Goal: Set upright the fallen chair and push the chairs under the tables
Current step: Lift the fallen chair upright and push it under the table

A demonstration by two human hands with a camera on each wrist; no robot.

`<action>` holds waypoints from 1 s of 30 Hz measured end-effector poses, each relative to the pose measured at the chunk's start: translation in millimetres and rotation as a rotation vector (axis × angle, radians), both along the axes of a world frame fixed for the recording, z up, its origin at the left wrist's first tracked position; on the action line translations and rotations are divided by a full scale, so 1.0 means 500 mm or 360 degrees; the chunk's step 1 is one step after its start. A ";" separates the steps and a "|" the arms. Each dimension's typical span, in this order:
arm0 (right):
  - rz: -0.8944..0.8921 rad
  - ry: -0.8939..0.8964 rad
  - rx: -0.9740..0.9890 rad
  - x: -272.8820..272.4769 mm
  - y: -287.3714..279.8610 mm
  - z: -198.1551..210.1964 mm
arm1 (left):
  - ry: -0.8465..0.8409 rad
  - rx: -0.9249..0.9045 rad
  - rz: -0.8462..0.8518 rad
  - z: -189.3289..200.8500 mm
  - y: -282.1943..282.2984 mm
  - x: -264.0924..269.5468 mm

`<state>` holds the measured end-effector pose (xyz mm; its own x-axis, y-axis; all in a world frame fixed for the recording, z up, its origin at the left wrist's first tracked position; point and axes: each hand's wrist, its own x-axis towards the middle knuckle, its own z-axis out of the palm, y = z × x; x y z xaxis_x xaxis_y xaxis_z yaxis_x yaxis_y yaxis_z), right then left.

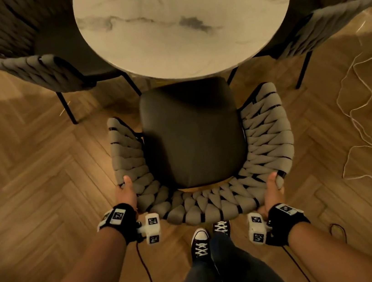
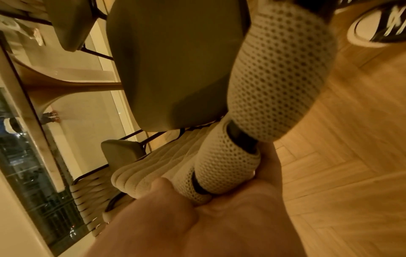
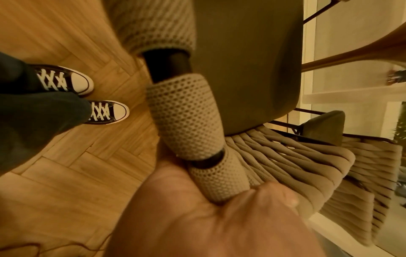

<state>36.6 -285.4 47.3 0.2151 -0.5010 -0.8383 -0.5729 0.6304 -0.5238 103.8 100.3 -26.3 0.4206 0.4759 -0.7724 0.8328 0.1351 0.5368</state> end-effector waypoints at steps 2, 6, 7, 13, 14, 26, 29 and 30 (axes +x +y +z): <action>-0.0018 -0.0012 0.0046 0.015 0.005 -0.002 | -0.0055 -0.0046 0.0006 0.023 0.001 0.034; -0.0056 -0.0065 0.0093 0.033 -0.011 -0.021 | -0.0102 -0.0261 0.0109 0.120 -0.044 0.046; -0.0042 -0.0070 0.0095 0.037 -0.012 -0.020 | -0.0116 -0.0296 0.0142 0.127 -0.054 0.039; 0.0040 0.0036 0.0047 0.051 -0.049 -0.061 | -0.0172 -0.0320 0.0163 0.142 -0.096 0.045; 0.0051 0.0035 0.0026 0.062 -0.047 -0.041 | -0.0181 -0.0322 0.0145 0.142 -0.099 0.053; 0.0231 0.0218 -0.0102 0.110 -0.067 -0.018 | -0.0161 -0.0190 -0.0044 0.145 -0.138 0.107; 0.0215 0.0249 -0.0108 0.117 -0.053 -0.023 | -0.0192 -0.0184 -0.0084 0.147 -0.124 0.122; 0.0248 0.0266 -0.0105 0.117 -0.050 -0.020 | -0.0199 -0.0184 -0.0081 0.147 -0.118 0.128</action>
